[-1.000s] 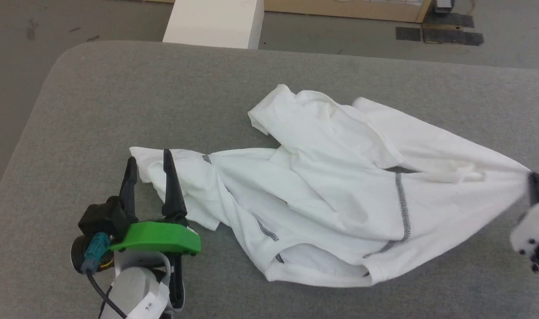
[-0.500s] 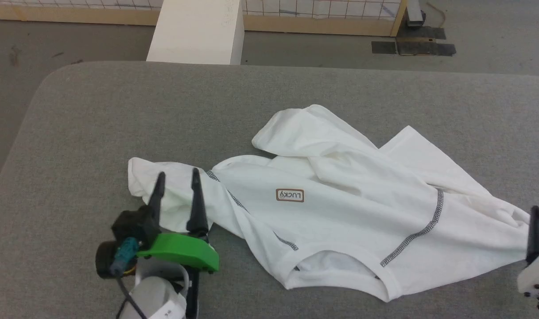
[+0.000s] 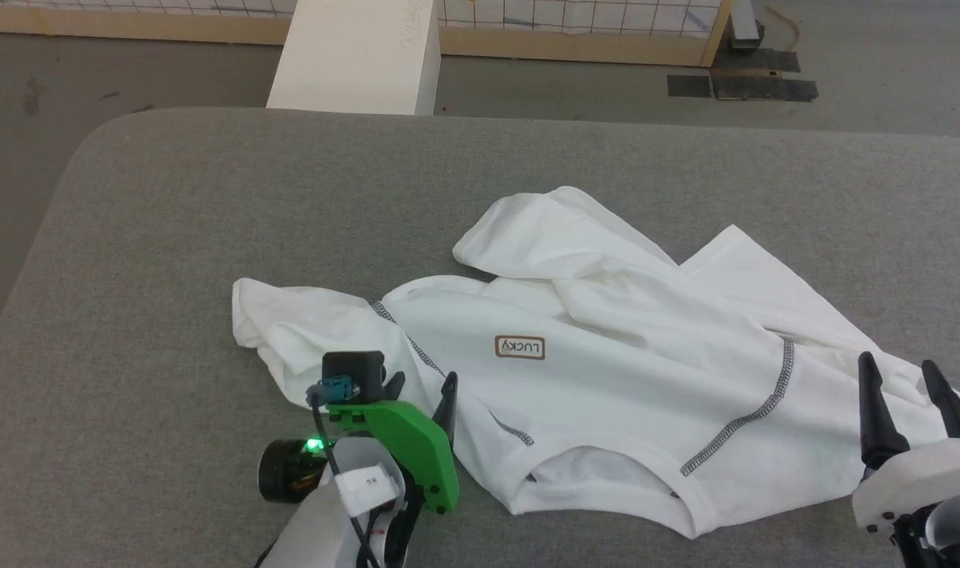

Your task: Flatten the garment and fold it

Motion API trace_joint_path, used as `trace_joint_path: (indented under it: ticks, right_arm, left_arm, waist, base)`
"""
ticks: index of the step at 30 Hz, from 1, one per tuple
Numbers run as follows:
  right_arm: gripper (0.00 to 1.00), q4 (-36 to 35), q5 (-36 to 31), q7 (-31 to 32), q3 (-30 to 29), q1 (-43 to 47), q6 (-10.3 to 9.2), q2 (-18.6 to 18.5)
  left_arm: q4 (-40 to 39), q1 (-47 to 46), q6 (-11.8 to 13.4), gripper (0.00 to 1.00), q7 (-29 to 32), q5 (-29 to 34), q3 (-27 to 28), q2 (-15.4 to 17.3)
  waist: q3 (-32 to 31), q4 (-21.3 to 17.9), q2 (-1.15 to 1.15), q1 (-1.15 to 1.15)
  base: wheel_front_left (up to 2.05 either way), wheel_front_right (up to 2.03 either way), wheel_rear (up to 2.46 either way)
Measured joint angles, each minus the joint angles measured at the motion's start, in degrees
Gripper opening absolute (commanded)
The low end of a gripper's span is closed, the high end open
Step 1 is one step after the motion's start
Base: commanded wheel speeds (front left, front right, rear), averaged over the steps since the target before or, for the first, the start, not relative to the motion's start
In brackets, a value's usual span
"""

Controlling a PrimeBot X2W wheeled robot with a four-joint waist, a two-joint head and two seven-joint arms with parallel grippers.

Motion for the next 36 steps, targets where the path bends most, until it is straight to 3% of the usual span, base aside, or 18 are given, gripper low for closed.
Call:
trace_joint_path:
  ticks: [3,4,5,6,15,26,27,28,29,33,36]
  right_arm:
    - [1.0,0.0,0.0,0.2,1.2,0.0,0.0,0.0]
    - [1.0,0.0,0.0,0.2,1.5,0.0,0.0,0.0]
    - [1.0,0.0,0.0,0.2,1.7,0.0,0.0,0.0]
    - [1.0,0.0,0.0,0.2,1.8,0.0,0.0,0.0]
    - [1.0,-0.4,0.0,0.3,1.7,0.6,0.0,0.0]
    - [1.0,-1.2,0.6,1.2,0.6,1.3,0.0,0.0]
    - [1.0,-1.3,0.6,1.3,0.6,1.3,0.0,0.0]
    - [1.0,-1.3,0.6,1.5,0.6,1.3,-0.01,0.0]
    - [1.0,-1.4,0.6,1.7,0.7,1.3,0.0,0.0]
    - [1.0,-1.9,0.3,2.1,1.2,1.3,0.0,0.0]
    - [1.0,-2.2,0.2,2.3,1.6,1.3,-0.01,0.0]
  left_arm:
    - [0.8,-0.7,0.6,0.97,3.1,-0.3,-0.1,0.0]
    - [0.9,-0.9,1.0,0.45,3.7,-0.3,-0.1,0.0]
    - [1.0,-1.0,1.2,0.14,3.9,-0.3,-0.1,0.0]
    - [1.0,-1.2,1.2,0.0,3.9,-0.3,-0.1,0.1]
    - [-3.7,2.4,1.6,0.0,2.3,-2.8,2.0,1.1]
    - [-12.0,17.4,9.7,0.0,4.6,-4.4,8.4,5.8]
    - [-12.1,18.1,10.1,0.04,5.0,-4.7,8.6,5.7]
    - [-12.1,18.6,10.2,0.92,5.4,-4.9,8.7,5.6]
    - [-12.1,18.8,10.2,1.0,5.3,-5.1,8.7,5.6]
    - [-12.4,18.7,10.3,1.0,2.8,-5.9,9.4,5.3]
    - [-13.4,18.3,9.6,1.0,-2.2,-4.9,9.7,5.3]
  waist:
    - [0.1,-0.4,0.0,0.0]
    - [0.1,-0.6,0.0,0.0]
    - [0.1,-0.7,0.0,0.0]
    - [0.1,-0.9,0.0,0.0]
    - [-0.9,0.2,0.0,0.0]
    - [-0.9,5.2,0.0,0.0]
    - [-0.9,5.6,0.0,0.0]
    - [-0.8,6.1,0.0,0.0]
    - [-0.8,6.6,0.0,0.0]
    - [-0.8,7.9,0.0,0.0]
    - [-1.0,8.4,0.0,0.0]
  base:
    - [0.0,0.0,0.0]
    - [0.0,0.0,0.0]
    - [0.0,0.0,0.0]
    - [0.0,0.0,0.0]
    - [0.0,0.0,0.0]
    - [0.0,0.0,0.0]
    - [0.0,0.0,0.0]
    - [0.0,0.0,0.0]
    - [0.0,0.0,0.0]
    - [0.0,0.0,0.0]
    - [0.0,0.0,0.0]
